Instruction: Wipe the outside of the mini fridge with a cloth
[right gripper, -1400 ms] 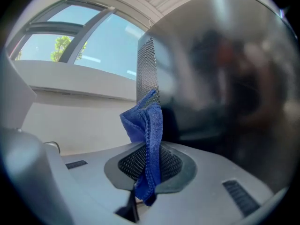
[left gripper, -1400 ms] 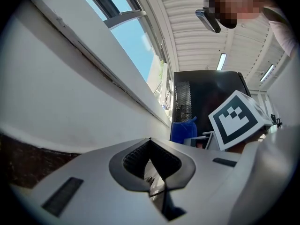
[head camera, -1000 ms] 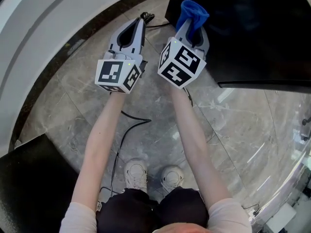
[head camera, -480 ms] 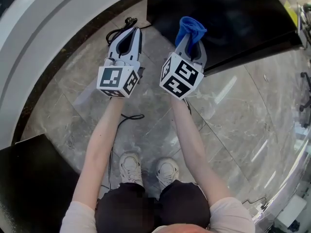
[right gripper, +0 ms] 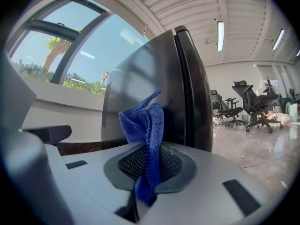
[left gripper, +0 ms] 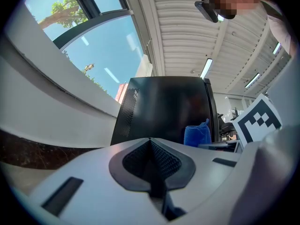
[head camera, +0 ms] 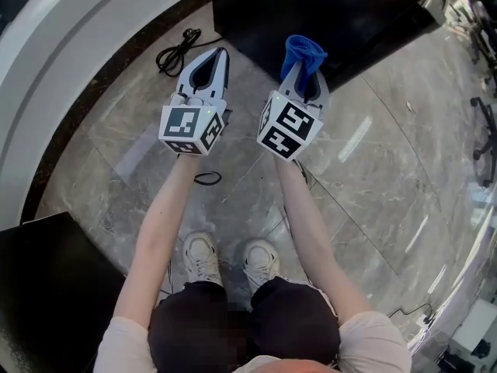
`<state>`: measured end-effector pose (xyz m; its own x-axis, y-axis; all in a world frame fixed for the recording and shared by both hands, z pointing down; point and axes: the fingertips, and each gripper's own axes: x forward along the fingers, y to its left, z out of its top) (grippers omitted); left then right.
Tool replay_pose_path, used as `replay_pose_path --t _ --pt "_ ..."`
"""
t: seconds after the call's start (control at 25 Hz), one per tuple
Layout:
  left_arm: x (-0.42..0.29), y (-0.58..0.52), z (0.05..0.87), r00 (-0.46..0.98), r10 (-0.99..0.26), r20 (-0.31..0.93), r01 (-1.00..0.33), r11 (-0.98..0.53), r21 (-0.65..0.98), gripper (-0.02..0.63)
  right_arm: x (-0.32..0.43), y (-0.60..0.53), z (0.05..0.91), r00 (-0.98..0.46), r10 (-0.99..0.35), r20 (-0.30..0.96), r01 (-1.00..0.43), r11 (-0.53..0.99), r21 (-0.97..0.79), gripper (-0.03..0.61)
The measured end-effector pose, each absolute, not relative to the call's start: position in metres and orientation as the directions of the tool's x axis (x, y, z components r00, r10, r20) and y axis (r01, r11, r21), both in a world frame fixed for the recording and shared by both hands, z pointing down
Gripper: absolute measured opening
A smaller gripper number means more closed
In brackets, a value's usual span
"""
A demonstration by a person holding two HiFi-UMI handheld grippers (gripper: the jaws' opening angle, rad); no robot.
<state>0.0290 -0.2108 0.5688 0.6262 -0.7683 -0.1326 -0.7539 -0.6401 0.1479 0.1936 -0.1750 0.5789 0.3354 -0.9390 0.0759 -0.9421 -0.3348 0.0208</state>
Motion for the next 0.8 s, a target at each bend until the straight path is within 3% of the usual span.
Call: replay_pose_path --t 0.8 --pt "0.081 -0.173 0.532 0.681 -0.710 -0.177 -0.703 -0.702 0.111 0.005 0.249 -0.110 0.567 0.427 -0.898 0.106 -0.904 -0.428 0.010 0.061"
